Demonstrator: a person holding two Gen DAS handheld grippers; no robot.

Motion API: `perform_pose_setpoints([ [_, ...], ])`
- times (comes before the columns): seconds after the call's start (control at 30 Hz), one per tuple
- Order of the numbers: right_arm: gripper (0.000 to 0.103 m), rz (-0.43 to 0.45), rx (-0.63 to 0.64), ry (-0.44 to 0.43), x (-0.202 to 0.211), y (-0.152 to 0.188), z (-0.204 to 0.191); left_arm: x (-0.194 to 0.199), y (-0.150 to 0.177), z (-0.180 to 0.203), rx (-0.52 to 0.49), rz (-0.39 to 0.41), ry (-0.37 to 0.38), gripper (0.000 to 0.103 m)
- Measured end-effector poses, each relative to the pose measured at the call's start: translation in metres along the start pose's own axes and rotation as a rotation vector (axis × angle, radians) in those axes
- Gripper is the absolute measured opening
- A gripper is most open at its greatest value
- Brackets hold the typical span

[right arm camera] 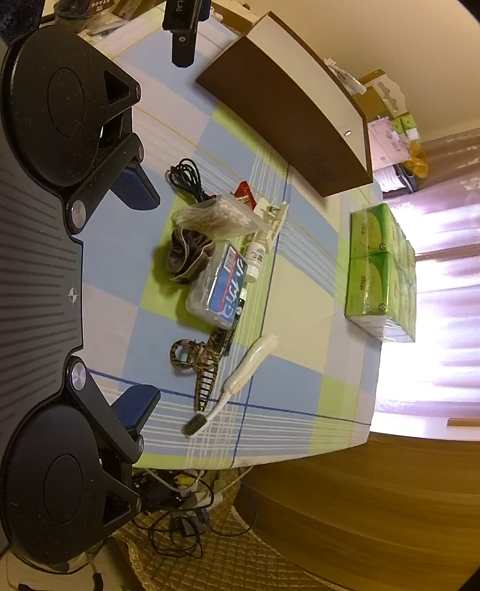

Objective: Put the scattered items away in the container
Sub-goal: 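Move both tools toward the scattered items beside the box, then grasp the black USB cable with the left tool while the right tool grasps the hair claw clip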

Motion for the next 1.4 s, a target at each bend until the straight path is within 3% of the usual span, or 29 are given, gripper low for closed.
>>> perform_pose_setpoints([
  [0.37, 0.103, 0.064, -0.009, 0.027, -0.003, 0.000, 0.008, -0.016, -0.001, 0.024, -0.103, 0.012, 0.122, 0.102],
  [0.77, 0.103, 0.023, -0.091, -0.015, -0.016, 0.003, 0.029, -0.047, -0.003, 0.054, -0.283, 0.013, 0.212, 0.099],
  [1.0, 0.103, 0.002, -0.117, 0.009, -0.024, 0.008, 0.036, -0.063, -0.008, 0.067, -0.361, 0.010, 0.236, 0.091],
  [1.23, 0.103, -0.015, -0.129, 0.022, -0.036, 0.011, 0.037, -0.084, -0.009, 0.074, -0.414, -0.024, 0.265, 0.072],
  [1.4, 0.103, -0.018, -0.134, 0.037, -0.043, 0.011, 0.040, -0.099, -0.012, 0.079, -0.465, -0.036, 0.283, 0.068],
])
Point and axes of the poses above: each gripper's, at about its wrist camera, not at the fingertips, and x roughly against the way its jaws point, z to its right, y to its underside, the point moved 3 cm from there along -x, roughly the way its jaws point, and after that the axes turned 13 degrees about x, right-handed, at the moved point
